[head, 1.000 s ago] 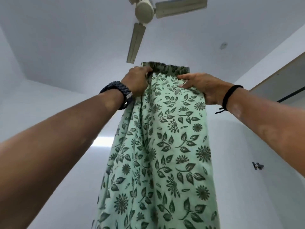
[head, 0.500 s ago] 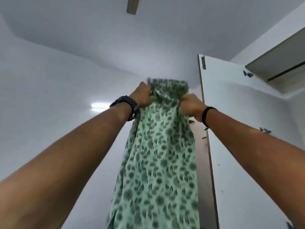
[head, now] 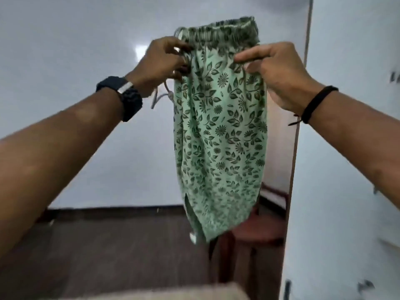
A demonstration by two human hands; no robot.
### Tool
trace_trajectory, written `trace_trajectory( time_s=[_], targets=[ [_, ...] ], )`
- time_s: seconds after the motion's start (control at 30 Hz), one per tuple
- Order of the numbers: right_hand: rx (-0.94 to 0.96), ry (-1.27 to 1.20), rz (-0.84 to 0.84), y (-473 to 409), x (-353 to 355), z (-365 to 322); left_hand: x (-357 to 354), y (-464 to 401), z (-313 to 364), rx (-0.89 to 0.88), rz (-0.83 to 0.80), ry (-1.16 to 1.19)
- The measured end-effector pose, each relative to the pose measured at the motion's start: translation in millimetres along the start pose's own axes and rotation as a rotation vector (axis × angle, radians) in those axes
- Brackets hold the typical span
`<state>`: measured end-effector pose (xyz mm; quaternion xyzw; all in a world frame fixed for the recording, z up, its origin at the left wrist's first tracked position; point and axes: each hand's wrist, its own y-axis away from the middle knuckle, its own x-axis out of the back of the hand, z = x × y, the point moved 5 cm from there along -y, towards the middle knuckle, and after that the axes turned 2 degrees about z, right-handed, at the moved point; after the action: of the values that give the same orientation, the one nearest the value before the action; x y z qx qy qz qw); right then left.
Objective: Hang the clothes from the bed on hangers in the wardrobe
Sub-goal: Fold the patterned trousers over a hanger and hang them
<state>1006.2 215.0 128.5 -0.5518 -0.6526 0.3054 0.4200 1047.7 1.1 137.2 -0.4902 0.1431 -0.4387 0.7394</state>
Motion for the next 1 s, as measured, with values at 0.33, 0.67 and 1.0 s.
trace_trajectory(
  time_s=[0.33, 0.67, 1.0],
  targets=[
    [-0.76, -0.678, -0.121, 321.6, -116.0, 112.5, 4.0, 346.0, -131.0, 0.385, 0.221, 0.132],
    [-1.301, -0.753, -0.803, 534.5, -200.4, 102.0, 63.4, 589.9, -151.8, 0.879, 0.642, 0.25],
    [-1.034, -0.309, -1.194, 598.1, -232.9, 84.1, 37.1, 648.0, -143.3, 1.509, 0.539, 0.329]
  ],
)
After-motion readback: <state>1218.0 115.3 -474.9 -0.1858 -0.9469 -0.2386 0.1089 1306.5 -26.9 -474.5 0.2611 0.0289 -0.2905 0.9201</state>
